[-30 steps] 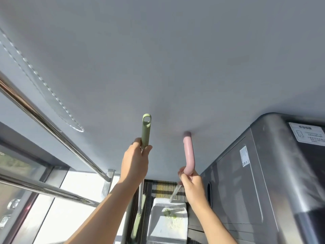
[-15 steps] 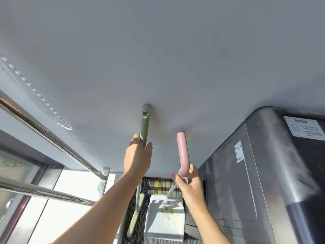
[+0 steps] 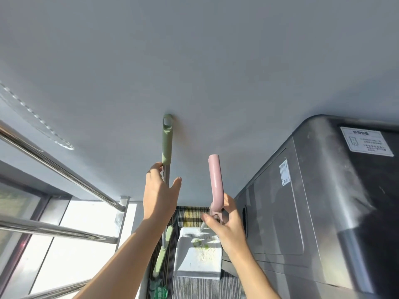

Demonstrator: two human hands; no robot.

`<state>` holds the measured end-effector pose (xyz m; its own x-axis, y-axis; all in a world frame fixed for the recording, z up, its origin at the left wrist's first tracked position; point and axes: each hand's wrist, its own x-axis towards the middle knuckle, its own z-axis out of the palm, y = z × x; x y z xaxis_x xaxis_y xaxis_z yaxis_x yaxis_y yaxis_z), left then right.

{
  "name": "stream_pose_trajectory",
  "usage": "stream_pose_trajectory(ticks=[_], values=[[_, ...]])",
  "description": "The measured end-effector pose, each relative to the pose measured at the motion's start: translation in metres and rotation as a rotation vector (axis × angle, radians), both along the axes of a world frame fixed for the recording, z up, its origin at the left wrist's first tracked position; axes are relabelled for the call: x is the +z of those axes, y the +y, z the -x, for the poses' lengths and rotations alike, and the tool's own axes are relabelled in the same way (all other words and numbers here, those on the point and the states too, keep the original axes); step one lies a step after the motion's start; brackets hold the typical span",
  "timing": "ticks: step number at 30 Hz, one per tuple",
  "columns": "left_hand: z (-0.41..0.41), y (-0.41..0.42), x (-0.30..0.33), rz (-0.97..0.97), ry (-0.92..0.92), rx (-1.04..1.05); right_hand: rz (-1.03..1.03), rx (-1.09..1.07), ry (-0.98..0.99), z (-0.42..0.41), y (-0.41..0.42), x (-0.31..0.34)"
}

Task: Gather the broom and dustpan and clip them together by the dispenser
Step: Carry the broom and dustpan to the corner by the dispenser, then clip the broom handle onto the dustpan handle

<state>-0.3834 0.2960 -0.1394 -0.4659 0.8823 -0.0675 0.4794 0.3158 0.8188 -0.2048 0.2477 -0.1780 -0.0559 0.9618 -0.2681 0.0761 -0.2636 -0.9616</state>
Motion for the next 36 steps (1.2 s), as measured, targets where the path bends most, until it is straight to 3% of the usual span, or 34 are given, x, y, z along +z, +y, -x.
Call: stream_pose_trajectory(ticks=[16, 25, 36], values=[[0.012, -0.045, -0.026, 0.048, 0.006, 0.065, 0.102, -0.223, 0.02, -0.008, -0.04, 0.008], [0.025, -0.077, -0.089, 0.07, -0.059, 0.063, 0.101, -0.247, 0.046, -0.017, -0.058, -0.031], [0.016, -0.031, -0.074, -0.005, -0.061, -0.091, 0.038, -0.336, 0.155, -0.007, -0.025, -0.014]])
